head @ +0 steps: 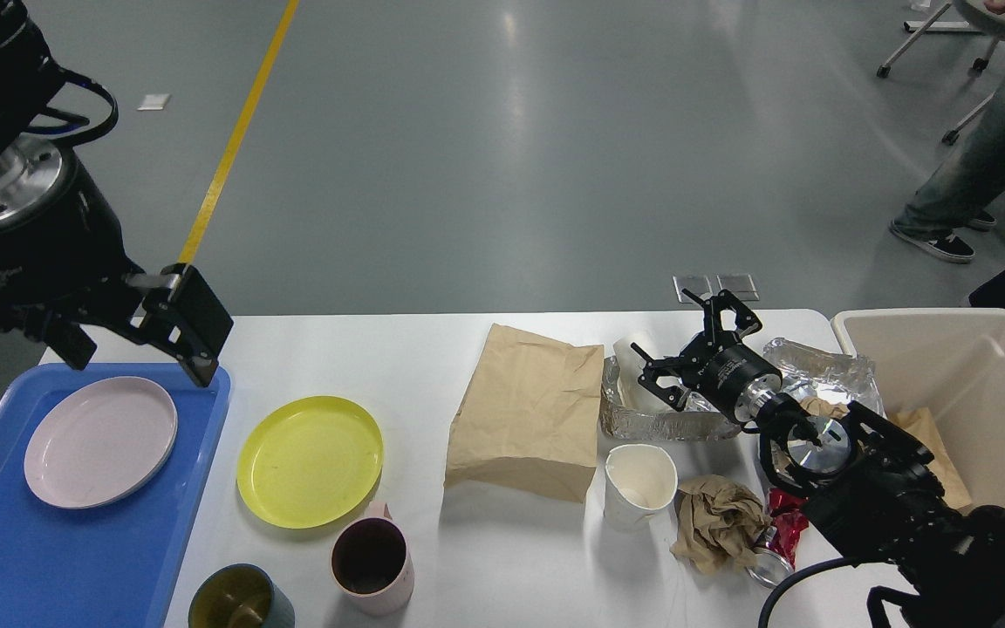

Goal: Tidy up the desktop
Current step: 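Lower the left gripper toward the dark green cup beside the tray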

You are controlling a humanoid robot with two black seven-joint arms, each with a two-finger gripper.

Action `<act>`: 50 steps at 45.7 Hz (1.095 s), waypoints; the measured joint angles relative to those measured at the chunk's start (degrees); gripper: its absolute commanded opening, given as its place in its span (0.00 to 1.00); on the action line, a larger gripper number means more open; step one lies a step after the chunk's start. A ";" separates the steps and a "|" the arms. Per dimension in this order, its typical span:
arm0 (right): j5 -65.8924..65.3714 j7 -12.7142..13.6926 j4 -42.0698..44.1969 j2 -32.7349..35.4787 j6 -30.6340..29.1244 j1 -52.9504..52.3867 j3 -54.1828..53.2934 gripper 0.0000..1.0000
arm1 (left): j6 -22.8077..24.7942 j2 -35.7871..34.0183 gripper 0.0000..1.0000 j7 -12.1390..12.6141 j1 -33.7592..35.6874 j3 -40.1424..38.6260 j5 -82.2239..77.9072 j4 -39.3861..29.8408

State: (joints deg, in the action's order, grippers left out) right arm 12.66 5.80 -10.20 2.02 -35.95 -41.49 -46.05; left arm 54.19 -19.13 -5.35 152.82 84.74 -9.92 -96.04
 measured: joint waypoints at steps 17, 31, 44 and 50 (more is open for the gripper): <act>0.00 0.00 -0.01 0.00 0.00 0.00 0.00 1.00 | -10.72 -0.93 0.96 2.09 -3.20 1.55 0.38 -4.92; 0.00 0.00 -0.07 0.00 0.00 0.00 0.00 1.00 | -21.20 -0.89 0.96 1.62 -10.60 3.68 0.52 -4.45; 0.01 0.00 -0.06 0.00 0.00 0.00 0.00 1.00 | -28.43 -0.92 0.96 2.49 -28.11 0.35 0.06 -2.01; 0.00 0.00 -0.06 0.00 -0.03 0.00 0.00 1.00 | -30.81 -1.44 0.96 3.85 -33.62 -1.24 -0.29 -1.59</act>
State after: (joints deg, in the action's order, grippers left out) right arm 12.66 5.80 -10.25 2.02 -35.98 -41.48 -46.05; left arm 23.38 -20.57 -1.51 119.20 83.50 -10.21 -97.64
